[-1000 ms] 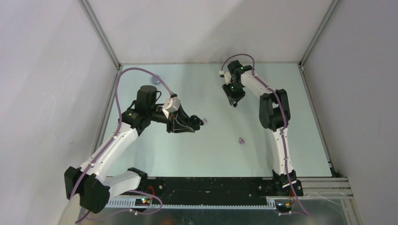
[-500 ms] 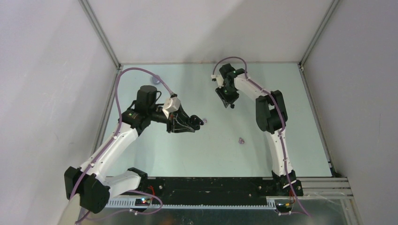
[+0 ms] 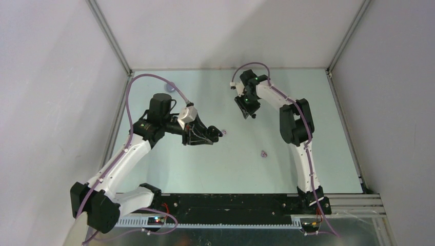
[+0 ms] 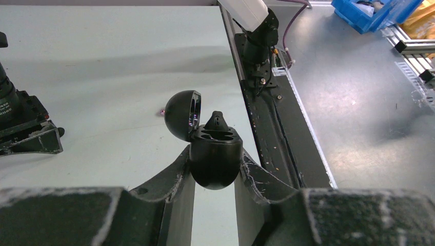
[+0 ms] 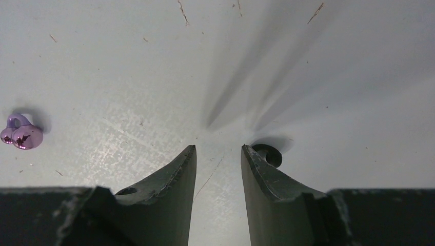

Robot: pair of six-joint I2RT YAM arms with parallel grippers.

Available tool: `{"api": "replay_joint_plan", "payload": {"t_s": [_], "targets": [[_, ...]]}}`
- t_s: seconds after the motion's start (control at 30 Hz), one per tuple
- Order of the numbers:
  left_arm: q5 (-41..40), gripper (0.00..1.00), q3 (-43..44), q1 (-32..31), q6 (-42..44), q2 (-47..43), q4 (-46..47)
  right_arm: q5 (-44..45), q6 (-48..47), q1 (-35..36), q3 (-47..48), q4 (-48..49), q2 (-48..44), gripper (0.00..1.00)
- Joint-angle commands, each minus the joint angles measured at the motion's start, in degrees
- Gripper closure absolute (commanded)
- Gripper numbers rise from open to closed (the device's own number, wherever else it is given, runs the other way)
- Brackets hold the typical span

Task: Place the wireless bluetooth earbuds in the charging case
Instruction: Pick up the left earbud from the center of the board.

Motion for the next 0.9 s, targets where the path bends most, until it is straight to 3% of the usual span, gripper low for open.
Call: {"api": "replay_joint_plan", "payload": {"t_s": [0.0,0.57,0.87], "targets": [[0.5,1.0,-0.2,-0.4,-0.2,-1.5,0.9,0.7,1.4,-1.0,1.0,-1.7,-1.0,0.58],[0.7,1.0,-0.1,-0.5,-0.2,-1.3,0.8,5.2,1.2,-3.0,-3.6,-0.5,-3.6,0.62],[0.7,1.0,-0.1,-0.5,-0.1,-1.2,0.7,10.9,0.4,-2.6,-4.9,1.1,-4.6,0.86]]}}
